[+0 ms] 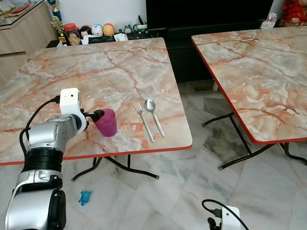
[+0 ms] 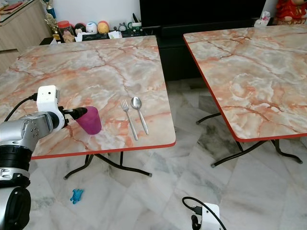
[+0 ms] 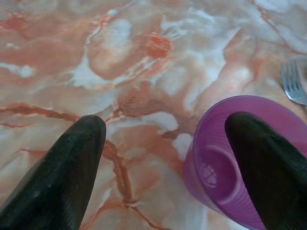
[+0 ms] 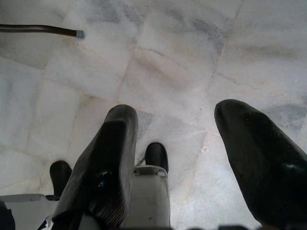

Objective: Setting the table

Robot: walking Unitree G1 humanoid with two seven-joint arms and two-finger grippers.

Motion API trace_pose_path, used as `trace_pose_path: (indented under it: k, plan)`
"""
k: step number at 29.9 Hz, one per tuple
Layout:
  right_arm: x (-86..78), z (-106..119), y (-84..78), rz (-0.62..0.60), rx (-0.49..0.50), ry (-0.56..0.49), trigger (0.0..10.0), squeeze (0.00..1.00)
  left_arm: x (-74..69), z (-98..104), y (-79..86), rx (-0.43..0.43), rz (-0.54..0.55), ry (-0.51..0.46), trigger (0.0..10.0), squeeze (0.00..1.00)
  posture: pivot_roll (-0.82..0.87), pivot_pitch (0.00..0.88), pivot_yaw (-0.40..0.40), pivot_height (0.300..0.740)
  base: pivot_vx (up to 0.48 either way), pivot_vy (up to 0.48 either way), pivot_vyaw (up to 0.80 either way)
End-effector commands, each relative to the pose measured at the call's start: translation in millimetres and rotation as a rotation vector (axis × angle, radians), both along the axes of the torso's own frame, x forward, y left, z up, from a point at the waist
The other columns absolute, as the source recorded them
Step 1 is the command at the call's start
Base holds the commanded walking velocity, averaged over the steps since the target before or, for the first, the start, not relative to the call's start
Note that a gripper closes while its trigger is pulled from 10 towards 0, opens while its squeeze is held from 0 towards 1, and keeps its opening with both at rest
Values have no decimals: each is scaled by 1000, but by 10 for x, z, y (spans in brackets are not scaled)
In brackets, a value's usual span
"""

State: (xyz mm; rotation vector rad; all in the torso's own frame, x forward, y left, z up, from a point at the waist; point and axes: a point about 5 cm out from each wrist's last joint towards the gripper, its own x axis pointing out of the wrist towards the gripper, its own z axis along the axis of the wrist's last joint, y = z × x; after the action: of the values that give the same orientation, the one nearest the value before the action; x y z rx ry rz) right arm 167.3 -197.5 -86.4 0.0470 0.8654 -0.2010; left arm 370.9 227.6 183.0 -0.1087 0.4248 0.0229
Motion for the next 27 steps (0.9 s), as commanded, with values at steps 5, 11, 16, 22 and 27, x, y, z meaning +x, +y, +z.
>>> trace_pose_path:
  k: [5,11,16,22,27]
  plan:
    - [10,1,37,9,3,-7,10000,0,-16,-58,53,-7,42,3,4588,0,32,38,71,740,0,0,0]
    - [15,3,41,11,4,-7,10000,0,-17,-78,39,-15,34,11,3804,0,34,39,70,740,0,0,0]
    - [18,4,42,14,3,-6,10000,0,-23,-125,25,-24,38,19,1882,0,31,37,69,740,0,0,0]
    - [15,2,39,13,2,-4,10000,0,-29,-148,14,-38,35,30,3686,0,30,39,70,740,0,0,0]
    - [10,0,35,13,1,-2,10000,0,-29,-141,24,-45,42,27,4431,0,32,40,68,740,0,0,0]
